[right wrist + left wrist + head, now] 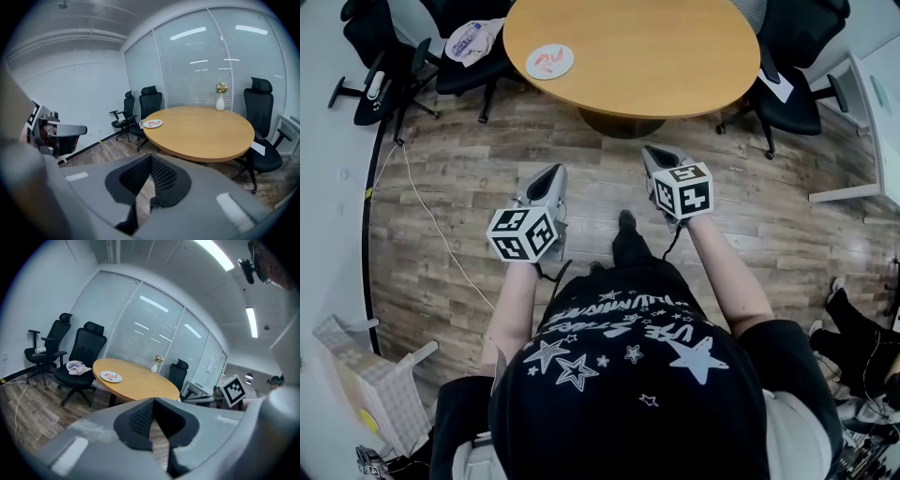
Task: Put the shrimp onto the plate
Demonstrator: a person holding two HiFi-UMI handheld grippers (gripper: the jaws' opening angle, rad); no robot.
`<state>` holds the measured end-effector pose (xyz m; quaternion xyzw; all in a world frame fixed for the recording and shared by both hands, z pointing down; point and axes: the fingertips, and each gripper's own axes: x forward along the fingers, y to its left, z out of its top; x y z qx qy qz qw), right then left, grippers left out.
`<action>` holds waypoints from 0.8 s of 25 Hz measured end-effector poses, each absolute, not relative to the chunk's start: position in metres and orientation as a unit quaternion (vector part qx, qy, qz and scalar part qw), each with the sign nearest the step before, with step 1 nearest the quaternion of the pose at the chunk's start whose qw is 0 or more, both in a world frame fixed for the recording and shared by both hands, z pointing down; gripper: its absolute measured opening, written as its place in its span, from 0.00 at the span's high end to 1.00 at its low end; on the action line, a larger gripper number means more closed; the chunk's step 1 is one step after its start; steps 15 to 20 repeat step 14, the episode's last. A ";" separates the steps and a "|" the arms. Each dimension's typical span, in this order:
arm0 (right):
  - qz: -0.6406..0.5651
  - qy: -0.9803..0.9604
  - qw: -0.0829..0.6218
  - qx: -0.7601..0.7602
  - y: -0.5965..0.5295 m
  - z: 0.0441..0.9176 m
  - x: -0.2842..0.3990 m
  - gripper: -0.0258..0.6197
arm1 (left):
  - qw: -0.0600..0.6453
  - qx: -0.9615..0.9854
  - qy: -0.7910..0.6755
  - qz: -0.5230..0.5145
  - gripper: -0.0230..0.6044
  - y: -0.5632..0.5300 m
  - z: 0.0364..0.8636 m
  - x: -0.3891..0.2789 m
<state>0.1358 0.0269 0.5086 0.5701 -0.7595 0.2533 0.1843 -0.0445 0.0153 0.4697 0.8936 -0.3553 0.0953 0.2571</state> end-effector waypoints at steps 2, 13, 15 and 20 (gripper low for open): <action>0.254 -0.758 0.181 0.573 0.039 0.507 0.129 0.96 | 0.258 0.894 -0.353 0.094 0.96 0.025 0.468 -0.052; 0.263 -0.741 0.175 0.592 0.100 0.514 0.121 0.96 | 0.255 0.902 -0.335 0.100 0.96 0.071 0.472 -0.064; 0.263 -0.740 0.175 0.593 0.105 0.514 0.120 0.96 | 0.255 0.902 -0.333 0.100 0.96 0.075 0.473 -0.064; 0.263 -0.740 0.175 0.593 0.105 0.514 0.120 0.96 | 0.255 0.902 -0.333 0.100 0.96 0.075 0.473 -0.064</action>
